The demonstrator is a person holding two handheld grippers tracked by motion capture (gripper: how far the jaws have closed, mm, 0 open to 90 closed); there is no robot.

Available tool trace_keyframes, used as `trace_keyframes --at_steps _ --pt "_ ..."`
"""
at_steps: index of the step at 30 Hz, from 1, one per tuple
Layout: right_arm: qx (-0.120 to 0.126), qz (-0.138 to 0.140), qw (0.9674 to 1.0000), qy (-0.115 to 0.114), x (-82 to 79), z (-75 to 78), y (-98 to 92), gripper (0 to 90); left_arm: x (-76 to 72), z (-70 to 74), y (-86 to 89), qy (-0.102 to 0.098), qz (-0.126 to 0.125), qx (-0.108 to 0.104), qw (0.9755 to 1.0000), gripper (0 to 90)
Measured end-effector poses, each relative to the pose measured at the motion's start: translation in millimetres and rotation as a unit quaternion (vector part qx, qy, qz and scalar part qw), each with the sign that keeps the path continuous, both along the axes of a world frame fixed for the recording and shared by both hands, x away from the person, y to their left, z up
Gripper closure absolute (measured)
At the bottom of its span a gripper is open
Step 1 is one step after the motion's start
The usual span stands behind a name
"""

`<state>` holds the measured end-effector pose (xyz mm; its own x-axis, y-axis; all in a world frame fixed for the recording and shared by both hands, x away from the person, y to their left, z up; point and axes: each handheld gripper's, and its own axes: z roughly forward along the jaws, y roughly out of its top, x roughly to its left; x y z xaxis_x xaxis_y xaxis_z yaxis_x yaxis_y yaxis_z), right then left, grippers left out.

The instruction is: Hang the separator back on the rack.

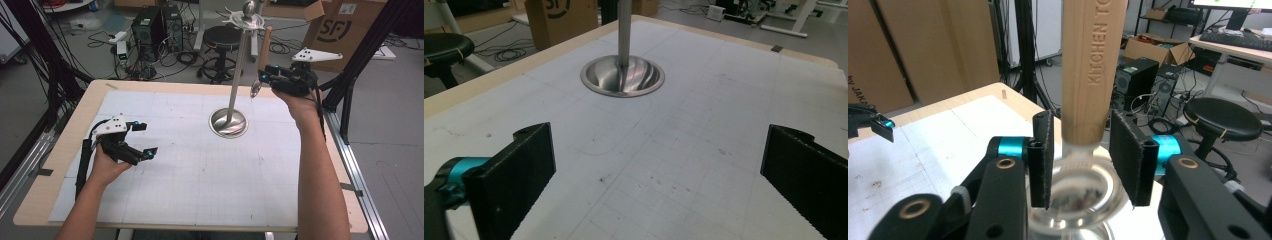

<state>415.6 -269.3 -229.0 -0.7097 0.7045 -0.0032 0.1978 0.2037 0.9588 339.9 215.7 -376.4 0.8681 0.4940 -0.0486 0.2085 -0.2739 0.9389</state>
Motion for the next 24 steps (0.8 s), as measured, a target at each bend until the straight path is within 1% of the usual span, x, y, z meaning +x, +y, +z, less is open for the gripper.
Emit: trace_keyframes --at_steps 4,7,10,14,16,18,19,21,23,24 --pt "-0.007 0.0 1.0 0.0 -4.2 2.0 -2.0 58.3 0.2 -0.4 -1.1 0.0 0.0 0.0 1.0 1.7" --pt "-0.006 0.003 1.0 -0.003 -9.4 4.2 -3.5 57.2 0.7 -0.1 -0.1 -0.001 0.0 -0.001 1.0 1.7" --pt "-0.016 0.006 0.9998 -0.007 -14.6 5.9 -4.0 55.3 0.6 0.1 0.0 -0.001 0.0 -0.002 1.0 1.7" --pt "-0.021 0.018 0.9995 -0.012 -21.9 6.4 -2.6 52.8 -0.3 0.3 -1.0 -0.001 -0.001 0.0 1.0 1.7" --pt "-0.029 0.027 0.9991 -0.016 -24.7 6.1 -0.9 51.4 -0.3 0.1 -1.3 -0.001 0.0 0.001 1.0 1.7" --pt "-0.038 0.032 0.9987 -0.013 -29.0 5.6 1.0 50.0 -0.1 0.3 -1.3 -0.002 -0.002 0.001 1.0 1.7" --pt "-0.04 0.036 0.9984 -0.018 -30.4 5.3 1.5 49.4 -0.1 0.3 -1.2 -0.002 -0.001 -0.002 1.0 1.7" --pt "-0.041 0.042 0.9981 -0.017 -33.8 5.2 1.5 48.6 0.2 0.2 -0.7 -0.001 0.0 -0.002 1.0 1.7" --pt "-0.039 0.047 0.9979 -0.022 -38.1 4.6 1.0 47.6 0.3 0.0 -0.4 0.001 -0.001 -0.001 1.0 1.7" --pt "-0.035 0.051 0.9979 -0.02 -40.5 4.1 0.6 47.1 0.2 0.2 -0.6 -0.001 0.0 -0.001 1.0 1.7"
